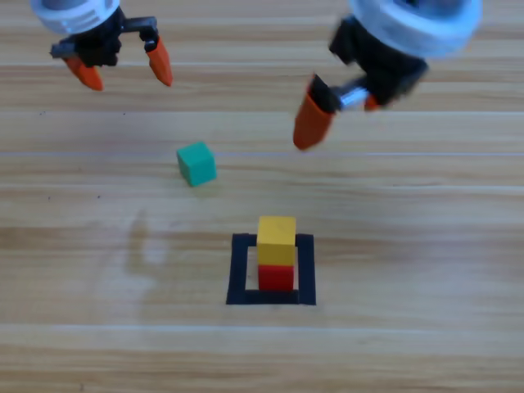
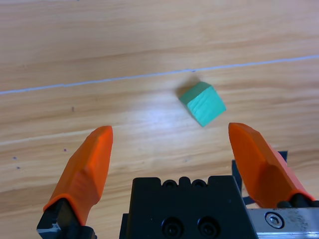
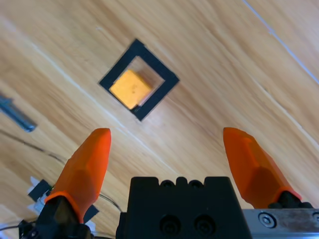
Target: Stack the blocks in the rectangular block: red at the bottom, yellow in the middle, green on top
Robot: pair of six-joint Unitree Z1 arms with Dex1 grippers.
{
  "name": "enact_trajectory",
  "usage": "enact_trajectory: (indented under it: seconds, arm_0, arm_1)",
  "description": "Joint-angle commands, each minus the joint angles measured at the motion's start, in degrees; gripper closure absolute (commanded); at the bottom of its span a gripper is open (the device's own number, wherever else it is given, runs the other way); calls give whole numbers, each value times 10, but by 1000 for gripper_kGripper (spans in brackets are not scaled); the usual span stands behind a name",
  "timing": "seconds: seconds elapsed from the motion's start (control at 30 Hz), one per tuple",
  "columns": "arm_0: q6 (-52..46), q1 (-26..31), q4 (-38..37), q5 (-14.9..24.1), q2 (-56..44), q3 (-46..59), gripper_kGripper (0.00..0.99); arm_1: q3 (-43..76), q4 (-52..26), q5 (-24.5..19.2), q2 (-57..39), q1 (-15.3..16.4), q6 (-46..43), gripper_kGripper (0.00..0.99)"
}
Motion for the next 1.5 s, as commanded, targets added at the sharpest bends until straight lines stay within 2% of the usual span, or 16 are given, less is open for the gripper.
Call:
enact_trajectory:
  seconds: [0.03, 0.2, 0.37, 0.53, 0.8, 1.5]
  arm_0:
    - [-106, -69, 66, 24, 111, -141, 0]
    - [-197, -123, 68, 47, 135, -168, 0]
    - [-282, -173, 92, 78, 184, -223, 0]
    - [-330, -188, 98, 112, 187, -223, 0]
    - [-371, -183, 111, 158, 178, -224, 0]
    - [-422, -121, 141, 140, 229, -228, 0]
  arm_1:
    - [399, -341, 144, -309, -101, -91, 0]
    - [445, -342, 144, -283, -94, -177, 0]
    - [449, -338, 172, -239, -83, -223, 0]
    - [449, -337, 204, -214, -60, -237, 0]
    - [470, -337, 211, -226, -60, -244, 1]
    - [481, -338, 238, -239, -60, -244, 1]
